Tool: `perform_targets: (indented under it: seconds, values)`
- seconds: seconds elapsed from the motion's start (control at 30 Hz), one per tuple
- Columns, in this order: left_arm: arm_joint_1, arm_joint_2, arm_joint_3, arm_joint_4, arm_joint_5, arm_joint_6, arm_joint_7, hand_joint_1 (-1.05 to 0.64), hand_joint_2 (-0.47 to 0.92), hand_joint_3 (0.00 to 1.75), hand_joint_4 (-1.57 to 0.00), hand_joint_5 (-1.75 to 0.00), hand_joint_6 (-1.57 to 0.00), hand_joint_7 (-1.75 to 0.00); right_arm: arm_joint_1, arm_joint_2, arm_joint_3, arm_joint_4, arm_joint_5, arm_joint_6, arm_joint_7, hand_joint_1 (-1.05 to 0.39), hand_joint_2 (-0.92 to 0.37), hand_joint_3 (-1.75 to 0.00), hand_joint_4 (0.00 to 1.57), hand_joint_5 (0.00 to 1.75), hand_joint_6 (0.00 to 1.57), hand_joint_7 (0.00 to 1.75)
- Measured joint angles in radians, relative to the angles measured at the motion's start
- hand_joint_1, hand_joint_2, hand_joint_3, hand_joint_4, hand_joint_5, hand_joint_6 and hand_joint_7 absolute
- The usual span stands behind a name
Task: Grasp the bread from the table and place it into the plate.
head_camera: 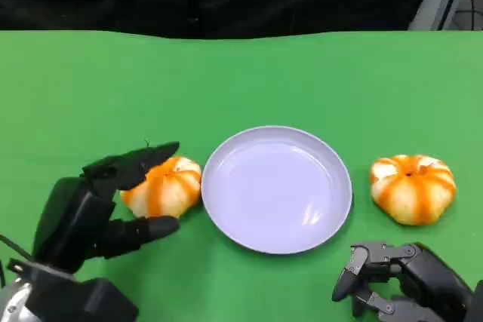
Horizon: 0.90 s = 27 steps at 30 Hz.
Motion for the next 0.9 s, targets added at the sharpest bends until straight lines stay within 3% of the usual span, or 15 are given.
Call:
perform_targets:
  seconds: [0.6,0.9]
  values:
    - [-0.075,0.057,-0.162,0.109,0.081,0.116,0.202,-0.69,0.92,0.05,-0.59,-0.01,-0.61,-0.01,0.0,0.002,0.0,-0.005,-0.002,0.001,-0.002,-0.01,-0.92,-0.46,0.72,1.52,0.83,1.05]
    - [-0.123,0.063,-0.242,0.213,0.083,0.172,0.232,-0.73,0.92,0.09,-0.58,0.0,-0.6,-0.01,0.004,0.003,0.001,-0.024,-0.003,0.012,-0.007,-0.01,-0.92,-0.46,0.72,1.53,0.82,1.06]
